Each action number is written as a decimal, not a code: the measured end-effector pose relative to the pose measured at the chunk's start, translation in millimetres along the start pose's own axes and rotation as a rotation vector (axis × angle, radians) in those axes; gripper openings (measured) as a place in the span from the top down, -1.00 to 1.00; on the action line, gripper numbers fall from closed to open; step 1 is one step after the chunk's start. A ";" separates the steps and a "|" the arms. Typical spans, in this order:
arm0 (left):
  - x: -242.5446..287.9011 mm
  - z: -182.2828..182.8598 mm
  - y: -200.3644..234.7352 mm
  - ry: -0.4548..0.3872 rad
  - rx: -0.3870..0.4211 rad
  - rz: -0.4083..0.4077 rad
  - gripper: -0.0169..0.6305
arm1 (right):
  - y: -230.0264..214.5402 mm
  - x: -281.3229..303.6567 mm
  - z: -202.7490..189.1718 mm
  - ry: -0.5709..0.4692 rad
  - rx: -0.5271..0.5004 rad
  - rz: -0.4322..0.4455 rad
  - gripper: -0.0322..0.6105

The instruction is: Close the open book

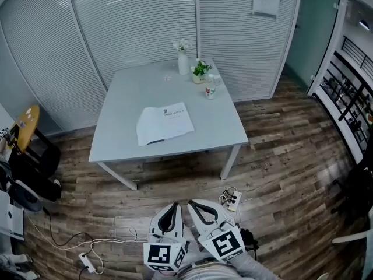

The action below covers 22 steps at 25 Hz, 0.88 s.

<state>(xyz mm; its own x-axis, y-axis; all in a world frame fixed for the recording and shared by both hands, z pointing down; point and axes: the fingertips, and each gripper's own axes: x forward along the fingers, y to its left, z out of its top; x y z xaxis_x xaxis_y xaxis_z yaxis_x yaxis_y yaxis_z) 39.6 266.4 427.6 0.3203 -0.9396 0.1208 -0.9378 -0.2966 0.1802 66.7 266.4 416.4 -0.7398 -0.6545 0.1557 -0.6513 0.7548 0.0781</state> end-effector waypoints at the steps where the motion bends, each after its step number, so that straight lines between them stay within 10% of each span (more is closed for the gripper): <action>1: 10.4 3.6 7.3 -0.001 0.000 -0.007 0.95 | -6.9 10.9 2.1 0.002 0.000 -0.008 0.89; 22: 154.1 50.3 152.0 0.009 0.018 -0.153 0.95 | -76.4 211.6 30.7 0.010 0.005 -0.114 0.89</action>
<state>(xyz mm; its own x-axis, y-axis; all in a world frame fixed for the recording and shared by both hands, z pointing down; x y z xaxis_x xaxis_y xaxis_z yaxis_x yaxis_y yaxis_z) -60.3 67.9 424.6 0.4605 -0.8817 0.1024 -0.8803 -0.4390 0.1797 -45.3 68.9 413.2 -0.6592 -0.7357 0.1557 -0.7321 0.6752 0.0907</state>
